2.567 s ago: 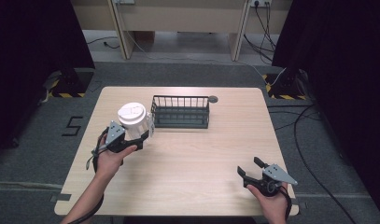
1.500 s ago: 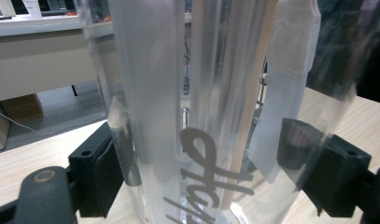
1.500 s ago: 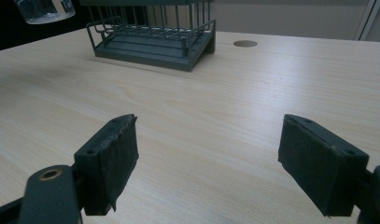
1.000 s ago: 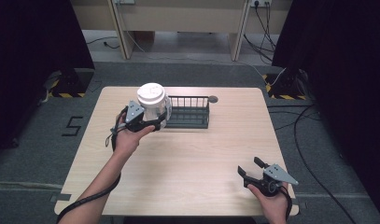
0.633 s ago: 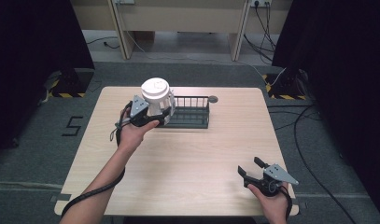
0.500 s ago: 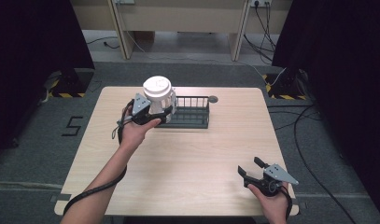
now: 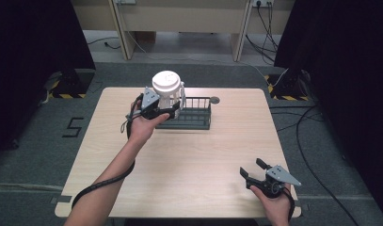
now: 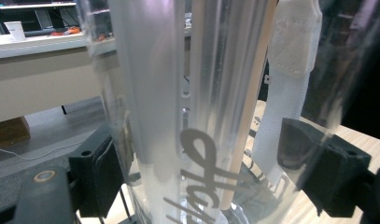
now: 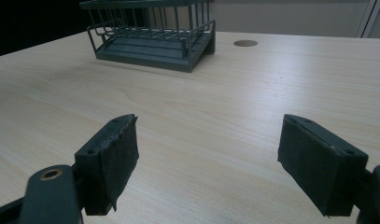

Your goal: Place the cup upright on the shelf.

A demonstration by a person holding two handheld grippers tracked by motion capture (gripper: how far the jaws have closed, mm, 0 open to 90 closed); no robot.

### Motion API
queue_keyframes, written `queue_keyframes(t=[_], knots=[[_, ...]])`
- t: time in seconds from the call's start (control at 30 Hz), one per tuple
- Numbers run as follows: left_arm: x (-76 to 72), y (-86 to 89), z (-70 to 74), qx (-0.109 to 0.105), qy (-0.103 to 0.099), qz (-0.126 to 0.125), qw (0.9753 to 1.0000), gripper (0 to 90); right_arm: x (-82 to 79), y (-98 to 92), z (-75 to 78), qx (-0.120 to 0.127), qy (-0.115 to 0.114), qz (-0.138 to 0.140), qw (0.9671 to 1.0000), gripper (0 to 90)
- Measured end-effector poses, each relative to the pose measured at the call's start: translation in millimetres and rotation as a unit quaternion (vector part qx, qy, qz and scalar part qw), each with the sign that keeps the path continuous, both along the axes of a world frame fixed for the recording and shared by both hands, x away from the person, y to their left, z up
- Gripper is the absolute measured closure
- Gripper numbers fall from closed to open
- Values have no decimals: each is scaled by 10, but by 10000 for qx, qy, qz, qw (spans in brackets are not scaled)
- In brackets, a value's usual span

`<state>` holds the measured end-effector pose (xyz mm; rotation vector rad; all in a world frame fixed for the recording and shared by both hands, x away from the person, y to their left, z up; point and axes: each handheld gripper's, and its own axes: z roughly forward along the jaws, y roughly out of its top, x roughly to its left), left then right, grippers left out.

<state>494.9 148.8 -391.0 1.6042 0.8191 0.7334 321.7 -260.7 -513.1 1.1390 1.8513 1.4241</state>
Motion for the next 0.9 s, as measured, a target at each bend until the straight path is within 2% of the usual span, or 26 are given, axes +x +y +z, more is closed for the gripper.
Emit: queue_keyframes(t=[0.6,0.9], knots=[[238,-179,38,-45,53,54,10000,176,7,-11,0,48,32,7,10000,211],[348,-242,12,30,143,158,9998,177,9,-13,0,78,35,5,10000,211]])
